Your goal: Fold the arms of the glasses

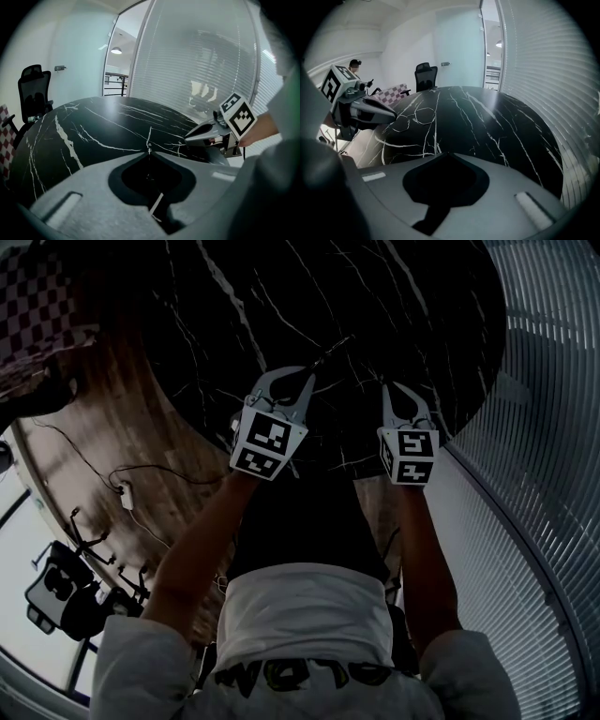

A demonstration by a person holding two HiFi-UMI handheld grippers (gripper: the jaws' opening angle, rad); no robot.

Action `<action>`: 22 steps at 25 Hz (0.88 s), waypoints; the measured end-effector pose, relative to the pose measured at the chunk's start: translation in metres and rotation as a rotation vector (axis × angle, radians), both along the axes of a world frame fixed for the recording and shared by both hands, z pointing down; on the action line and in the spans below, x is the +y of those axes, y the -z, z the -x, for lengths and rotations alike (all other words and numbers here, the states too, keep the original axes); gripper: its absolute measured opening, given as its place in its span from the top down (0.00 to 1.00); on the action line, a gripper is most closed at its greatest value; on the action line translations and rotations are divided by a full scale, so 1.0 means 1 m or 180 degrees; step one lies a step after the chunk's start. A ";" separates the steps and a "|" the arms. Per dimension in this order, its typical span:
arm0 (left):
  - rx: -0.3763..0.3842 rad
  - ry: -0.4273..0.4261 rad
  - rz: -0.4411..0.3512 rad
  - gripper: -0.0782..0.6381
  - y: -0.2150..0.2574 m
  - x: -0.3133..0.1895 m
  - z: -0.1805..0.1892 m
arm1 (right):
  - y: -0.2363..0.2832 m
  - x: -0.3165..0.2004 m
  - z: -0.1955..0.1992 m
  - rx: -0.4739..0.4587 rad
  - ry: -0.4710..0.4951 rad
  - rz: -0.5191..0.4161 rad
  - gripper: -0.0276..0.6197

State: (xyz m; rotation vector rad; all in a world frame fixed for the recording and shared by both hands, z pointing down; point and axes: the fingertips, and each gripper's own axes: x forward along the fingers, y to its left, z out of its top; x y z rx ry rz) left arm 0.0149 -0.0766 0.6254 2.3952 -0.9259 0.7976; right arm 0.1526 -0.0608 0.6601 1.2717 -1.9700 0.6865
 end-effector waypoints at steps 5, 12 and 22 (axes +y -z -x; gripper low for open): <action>0.0024 0.0009 0.0007 0.88 0.003 0.000 -0.001 | 0.001 0.003 0.012 -0.0057 0.0067 0.0030 0.95; 0.0029 -0.0016 0.0018 0.88 0.002 0.005 -0.005 | 0.000 0.008 0.035 -0.0163 0.0221 0.0052 0.95; 0.0055 -0.0045 0.0054 0.88 0.002 0.013 -0.012 | 0.006 0.013 0.082 -0.0311 0.0600 0.0018 0.95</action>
